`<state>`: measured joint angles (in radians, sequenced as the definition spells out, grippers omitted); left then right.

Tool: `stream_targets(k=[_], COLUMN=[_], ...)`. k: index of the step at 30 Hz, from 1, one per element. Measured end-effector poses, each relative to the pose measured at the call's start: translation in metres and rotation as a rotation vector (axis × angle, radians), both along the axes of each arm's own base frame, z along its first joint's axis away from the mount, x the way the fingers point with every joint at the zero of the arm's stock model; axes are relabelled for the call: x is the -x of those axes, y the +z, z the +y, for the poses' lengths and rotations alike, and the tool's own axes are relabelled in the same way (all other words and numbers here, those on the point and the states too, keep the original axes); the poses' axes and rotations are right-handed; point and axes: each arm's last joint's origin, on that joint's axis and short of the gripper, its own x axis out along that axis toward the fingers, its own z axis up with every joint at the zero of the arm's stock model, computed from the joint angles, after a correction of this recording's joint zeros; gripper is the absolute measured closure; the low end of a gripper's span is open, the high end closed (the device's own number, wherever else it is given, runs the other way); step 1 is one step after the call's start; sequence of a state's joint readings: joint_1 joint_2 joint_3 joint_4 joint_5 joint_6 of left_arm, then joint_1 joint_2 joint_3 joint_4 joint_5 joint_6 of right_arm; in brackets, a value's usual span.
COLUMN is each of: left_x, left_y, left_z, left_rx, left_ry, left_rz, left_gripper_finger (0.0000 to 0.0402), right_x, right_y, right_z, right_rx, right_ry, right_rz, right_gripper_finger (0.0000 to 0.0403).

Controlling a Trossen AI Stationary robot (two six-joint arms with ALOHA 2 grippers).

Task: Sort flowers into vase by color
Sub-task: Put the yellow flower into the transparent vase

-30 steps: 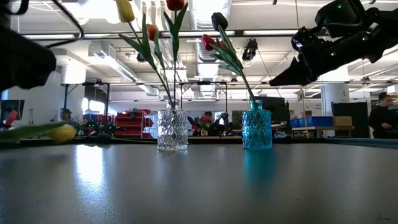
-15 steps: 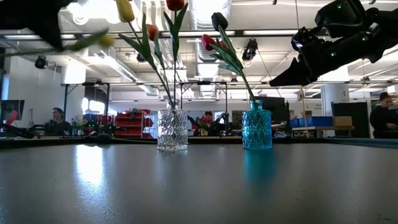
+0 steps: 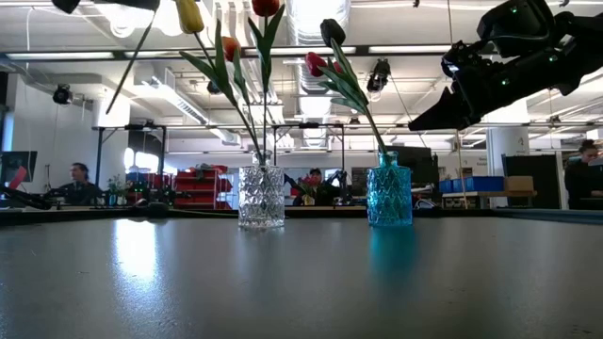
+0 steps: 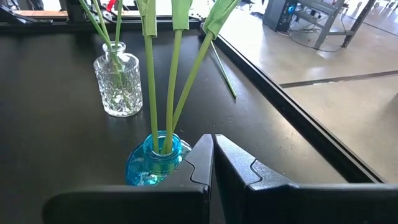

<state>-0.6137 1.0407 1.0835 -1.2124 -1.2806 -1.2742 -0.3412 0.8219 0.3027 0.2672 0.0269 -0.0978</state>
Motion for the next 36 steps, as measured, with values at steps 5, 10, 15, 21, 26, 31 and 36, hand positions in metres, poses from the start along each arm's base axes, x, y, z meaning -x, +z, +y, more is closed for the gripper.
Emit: stream_targets(k=[5,10,15,21,26,31,36], left_x=[0.002,0.000,-0.001,-0.010,-0.024,-0.037,-0.041], left_y=[-0.001,-0.014,-0.025,-0.031,-0.042,-0.058,-0.066], left_z=[0.002,0.001,0.000,-0.007,-0.014,-0.016,-0.021], left_rx=[-0.126,-0.162,-0.160,-0.102,-0.011,0.035,-0.019], left_ry=[0.045,0.047,0.015,-0.106,-0.264,-0.441,-0.628], left_rz=[-0.039,-0.013,0.066,0.183,0.222,0.205,0.084], left_gripper_finger=[0.0402,0.0401,0.0401,0.0401,0.0401,0.0401,0.0401], right_x=[0.000,0.000,0.000,0.000,0.000,0.000,0.000], right_y=[0.001,0.001,0.001,0.001,0.001,0.001,0.001], right_z=[0.000,0.000,0.000,0.000,0.000,0.000,0.000], right_rx=[0.004,0.004,0.009,0.009,0.009,0.009,0.009], right_ry=[0.000,0.000,0.002,0.002,0.002,0.002,0.002], right_rz=[-0.008,-0.007,-0.005,-0.006,-0.006,-0.005,-0.005], right_gripper_finger=[0.0394,0.0394,0.0394,0.0394,0.0394,0.0394,0.0394])
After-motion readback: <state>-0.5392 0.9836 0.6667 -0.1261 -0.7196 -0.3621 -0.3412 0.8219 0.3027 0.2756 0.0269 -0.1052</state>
